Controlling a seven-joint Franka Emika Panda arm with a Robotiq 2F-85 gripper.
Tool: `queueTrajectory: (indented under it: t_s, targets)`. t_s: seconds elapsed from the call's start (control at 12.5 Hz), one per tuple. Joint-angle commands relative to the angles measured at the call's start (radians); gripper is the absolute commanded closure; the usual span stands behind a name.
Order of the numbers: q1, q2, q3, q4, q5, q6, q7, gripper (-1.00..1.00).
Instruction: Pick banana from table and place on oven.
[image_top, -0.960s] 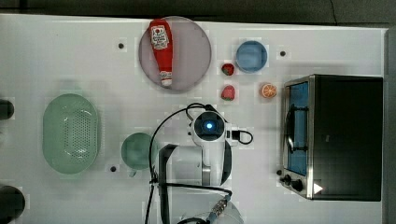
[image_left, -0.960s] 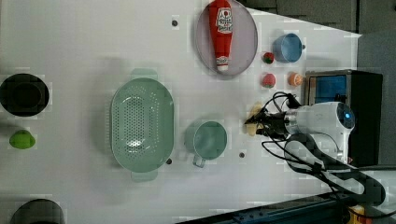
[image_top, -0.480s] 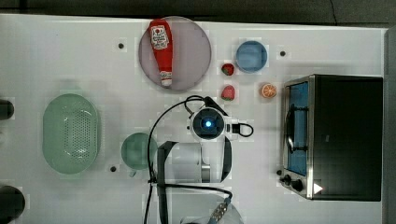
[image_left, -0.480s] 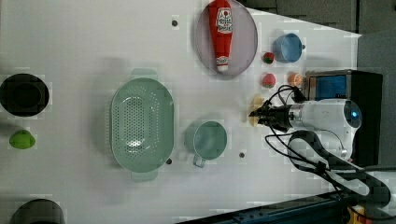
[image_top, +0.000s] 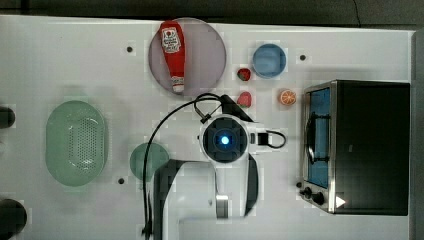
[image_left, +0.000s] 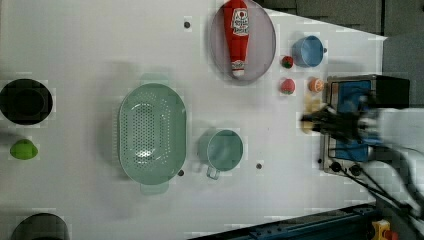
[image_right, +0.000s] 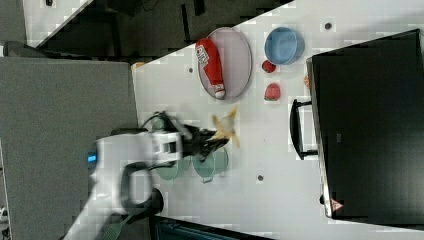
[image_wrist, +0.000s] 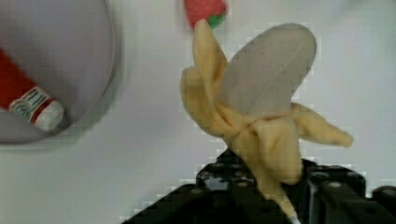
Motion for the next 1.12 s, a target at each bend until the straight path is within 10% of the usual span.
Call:
queueTrajectory:
  t_s: [0.08,0.48,1.12]
  targets:
    - [-0.010,-0.118,-0.001,0.151,0.031,-0.202,0.031,0.47]
    - [-0.014,-0.130,-0.033,0.410,0.031,-0.550,0.029,0.47]
    - [-0.035,-0.005,-0.290,0.518,0.024,-0.542,-0.202,0.47]
